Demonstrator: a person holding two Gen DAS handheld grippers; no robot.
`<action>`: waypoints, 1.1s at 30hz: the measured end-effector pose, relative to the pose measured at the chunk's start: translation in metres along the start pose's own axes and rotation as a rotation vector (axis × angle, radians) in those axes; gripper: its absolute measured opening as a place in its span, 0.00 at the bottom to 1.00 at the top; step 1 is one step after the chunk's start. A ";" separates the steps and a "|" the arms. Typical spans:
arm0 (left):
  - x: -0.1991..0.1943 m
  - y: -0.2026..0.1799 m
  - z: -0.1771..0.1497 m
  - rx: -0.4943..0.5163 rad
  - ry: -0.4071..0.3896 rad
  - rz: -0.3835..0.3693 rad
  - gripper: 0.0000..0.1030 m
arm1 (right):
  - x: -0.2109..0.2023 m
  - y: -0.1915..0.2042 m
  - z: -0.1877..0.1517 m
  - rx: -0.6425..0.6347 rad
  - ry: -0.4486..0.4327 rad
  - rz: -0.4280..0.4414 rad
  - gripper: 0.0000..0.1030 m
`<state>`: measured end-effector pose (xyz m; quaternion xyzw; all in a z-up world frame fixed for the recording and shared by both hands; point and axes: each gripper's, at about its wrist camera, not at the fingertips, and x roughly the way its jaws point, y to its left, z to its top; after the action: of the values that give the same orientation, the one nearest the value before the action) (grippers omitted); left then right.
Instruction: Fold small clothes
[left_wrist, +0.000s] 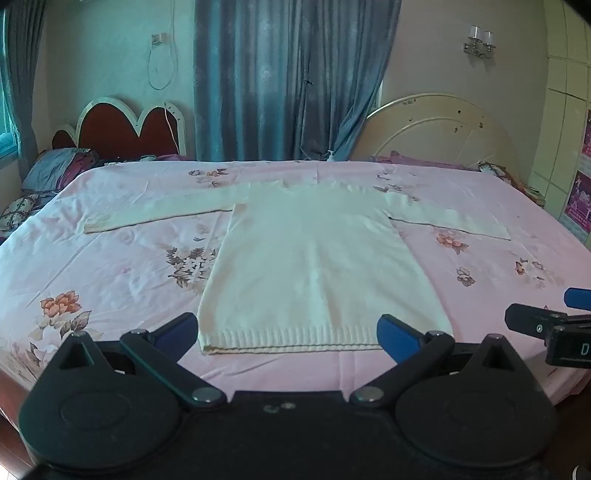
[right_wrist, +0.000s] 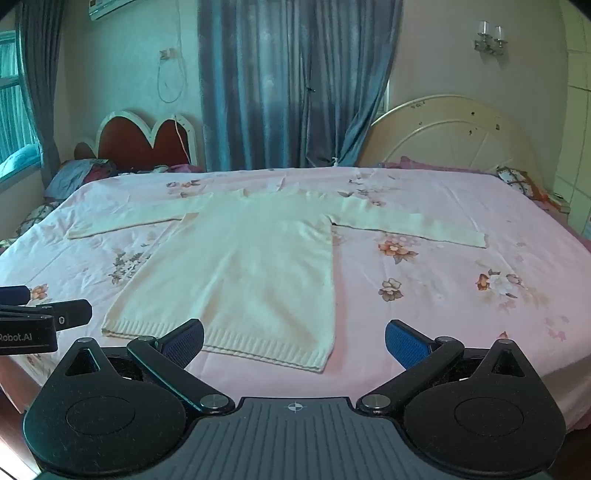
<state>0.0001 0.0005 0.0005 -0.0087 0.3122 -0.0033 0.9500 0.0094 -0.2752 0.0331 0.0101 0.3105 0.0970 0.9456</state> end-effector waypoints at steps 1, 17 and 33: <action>0.000 0.000 0.000 0.000 -0.001 0.000 1.00 | 0.000 0.001 0.000 -0.004 0.002 -0.004 1.00; -0.003 0.001 -0.001 0.017 -0.005 0.017 1.00 | -0.005 0.010 0.001 -0.010 -0.009 -0.003 1.00; -0.010 -0.001 -0.003 0.032 -0.011 0.010 1.00 | -0.010 0.006 0.005 -0.004 -0.013 -0.002 1.00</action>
<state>-0.0092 -0.0008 0.0041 0.0083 0.3071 -0.0035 0.9516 0.0036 -0.2710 0.0433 0.0083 0.3044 0.0967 0.9476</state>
